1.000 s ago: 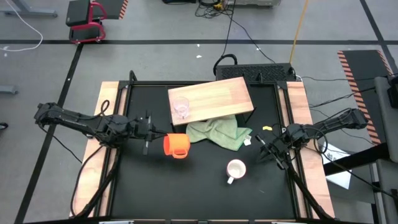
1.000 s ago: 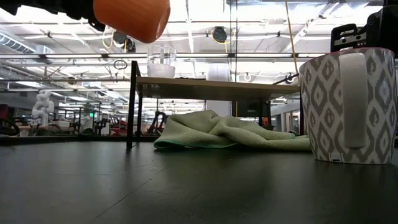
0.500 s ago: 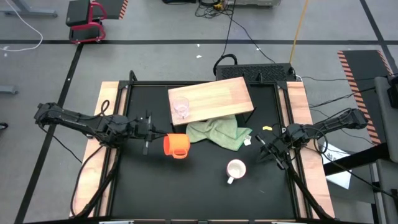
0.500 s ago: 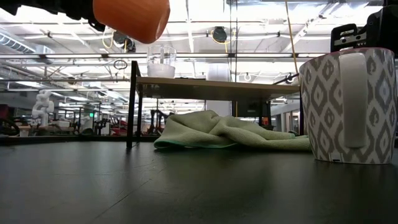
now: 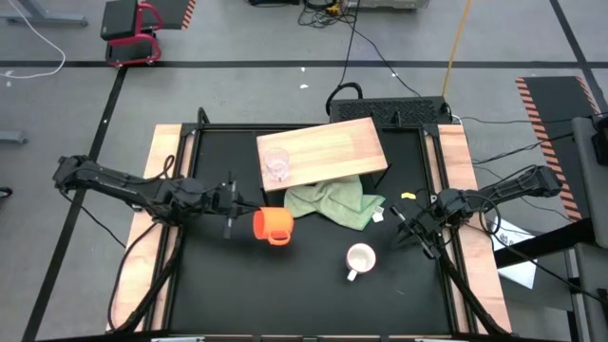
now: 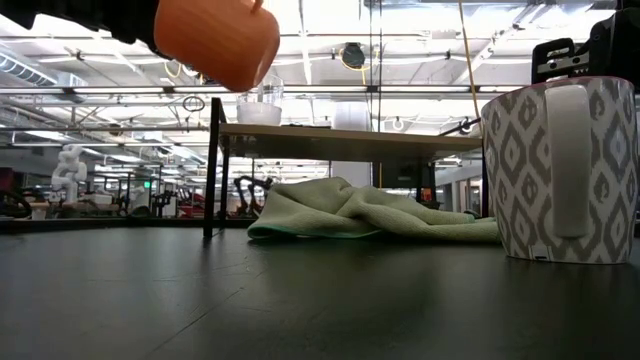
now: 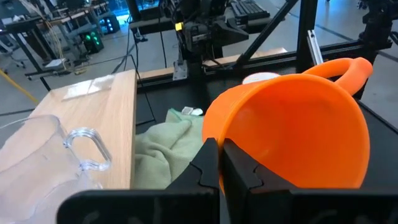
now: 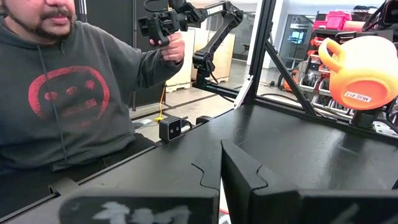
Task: Stack small to large cups/mugs on shelf
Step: Put orange cup on the shelf
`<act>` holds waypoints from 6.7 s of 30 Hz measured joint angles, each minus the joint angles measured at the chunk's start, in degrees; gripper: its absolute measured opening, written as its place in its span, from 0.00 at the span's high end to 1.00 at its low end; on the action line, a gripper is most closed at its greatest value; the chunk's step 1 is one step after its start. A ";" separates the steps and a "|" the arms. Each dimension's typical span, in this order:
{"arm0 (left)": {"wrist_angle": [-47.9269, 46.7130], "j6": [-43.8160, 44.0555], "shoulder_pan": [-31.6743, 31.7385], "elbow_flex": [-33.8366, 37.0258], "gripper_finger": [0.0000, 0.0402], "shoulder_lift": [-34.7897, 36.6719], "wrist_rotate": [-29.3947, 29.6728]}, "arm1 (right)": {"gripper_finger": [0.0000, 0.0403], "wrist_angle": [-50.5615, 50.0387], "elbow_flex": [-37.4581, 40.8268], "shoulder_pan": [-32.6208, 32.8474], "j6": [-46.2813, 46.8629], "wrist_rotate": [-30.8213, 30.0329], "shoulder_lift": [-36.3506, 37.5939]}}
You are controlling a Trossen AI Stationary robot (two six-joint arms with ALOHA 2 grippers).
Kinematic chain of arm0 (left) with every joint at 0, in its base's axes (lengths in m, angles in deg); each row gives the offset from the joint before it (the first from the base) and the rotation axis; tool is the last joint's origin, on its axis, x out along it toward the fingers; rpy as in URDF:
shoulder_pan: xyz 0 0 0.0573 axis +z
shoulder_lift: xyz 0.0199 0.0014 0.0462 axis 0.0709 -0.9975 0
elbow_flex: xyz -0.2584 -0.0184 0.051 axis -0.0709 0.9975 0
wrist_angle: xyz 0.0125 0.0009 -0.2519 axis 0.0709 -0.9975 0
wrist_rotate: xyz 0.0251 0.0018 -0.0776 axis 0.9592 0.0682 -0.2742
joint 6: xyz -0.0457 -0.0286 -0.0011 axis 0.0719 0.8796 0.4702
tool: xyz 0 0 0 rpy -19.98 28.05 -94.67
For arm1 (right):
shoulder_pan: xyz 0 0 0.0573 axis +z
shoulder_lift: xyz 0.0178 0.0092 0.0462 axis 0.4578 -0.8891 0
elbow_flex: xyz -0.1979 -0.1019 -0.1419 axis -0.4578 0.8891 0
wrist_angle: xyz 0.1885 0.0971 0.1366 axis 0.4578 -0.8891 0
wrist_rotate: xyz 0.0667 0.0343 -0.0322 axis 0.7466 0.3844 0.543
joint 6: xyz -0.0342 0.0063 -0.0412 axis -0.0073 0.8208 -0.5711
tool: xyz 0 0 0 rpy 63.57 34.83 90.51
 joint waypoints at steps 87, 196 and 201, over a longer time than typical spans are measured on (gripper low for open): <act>-55.82 -3.37 39.05 -95.74 1.00 -56.43 -19.43 | 1.00 -0.46 0.01 -0.01 1.57 0.00 0.00; -73.21 -22.51 35.06 -95.26 1.00 -68.02 -20.07 | 1.00 -0.29 0.02 0.00 1.49 -0.02 0.02; -73.08 -24.24 34.42 -95.95 1.00 -68.02 -15.21 | 1.00 -0.24 0.01 -0.02 1.41 0.00 0.02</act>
